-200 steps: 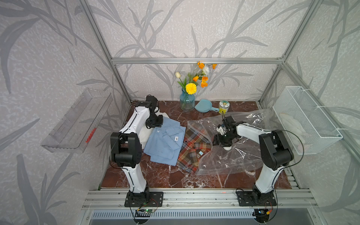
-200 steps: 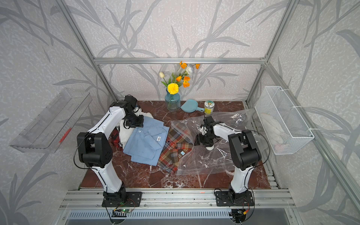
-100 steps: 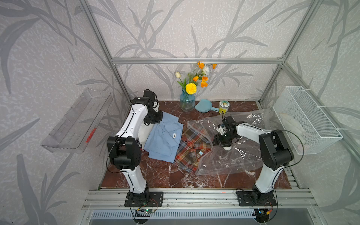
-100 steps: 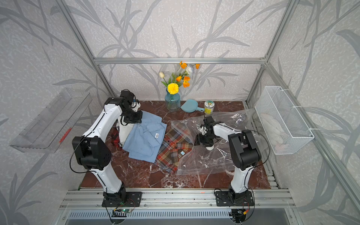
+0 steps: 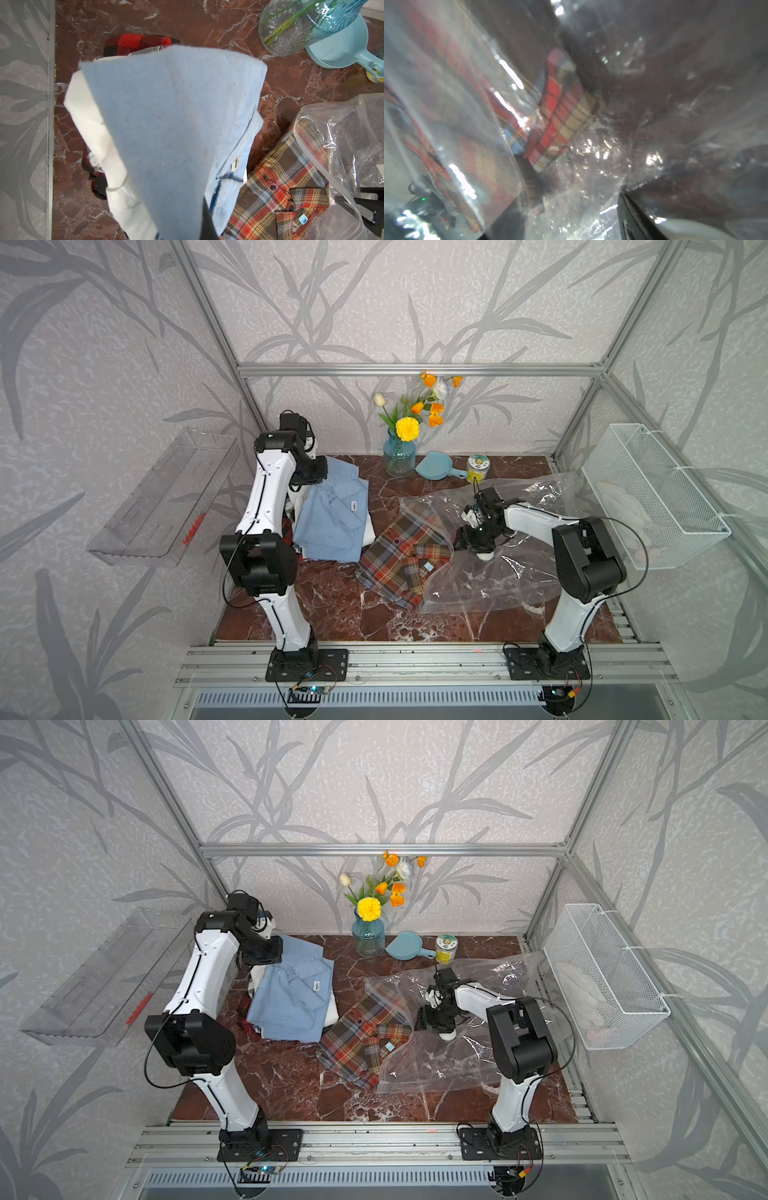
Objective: Take the shirt out of the vacuum bag
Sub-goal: Move the shirt at the center of the board.
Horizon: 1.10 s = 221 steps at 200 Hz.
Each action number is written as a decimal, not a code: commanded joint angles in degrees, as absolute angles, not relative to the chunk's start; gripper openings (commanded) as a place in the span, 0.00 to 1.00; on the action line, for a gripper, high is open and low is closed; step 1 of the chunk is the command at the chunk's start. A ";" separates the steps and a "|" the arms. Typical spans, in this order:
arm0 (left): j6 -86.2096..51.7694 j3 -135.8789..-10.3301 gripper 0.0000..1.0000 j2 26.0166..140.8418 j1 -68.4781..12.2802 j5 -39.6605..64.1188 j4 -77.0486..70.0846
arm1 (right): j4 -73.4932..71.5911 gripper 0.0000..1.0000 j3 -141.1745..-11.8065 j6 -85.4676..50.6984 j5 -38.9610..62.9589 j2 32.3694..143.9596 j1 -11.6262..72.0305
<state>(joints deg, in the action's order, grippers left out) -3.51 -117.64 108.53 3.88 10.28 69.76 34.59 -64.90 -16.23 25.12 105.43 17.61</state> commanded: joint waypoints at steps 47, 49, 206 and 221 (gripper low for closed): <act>-0.88 -127.29 0.02 118.58 7.60 6.89 72.60 | 35.71 0.69 -66.36 -15.49 25.30 106.40 17.49; -0.88 -127.45 0.02 118.79 7.72 6.69 72.60 | 35.71 0.69 -66.36 -15.50 25.31 106.36 17.49; -2.68 -111.12 0.78 104.37 -14.24 10.13 64.20 | 36.33 0.69 -66.53 -14.92 25.14 105.34 17.68; -3.26 -107.08 0.77 105.67 -16.72 11.18 62.88 | 36.51 0.69 -66.81 -14.84 25.20 105.47 17.67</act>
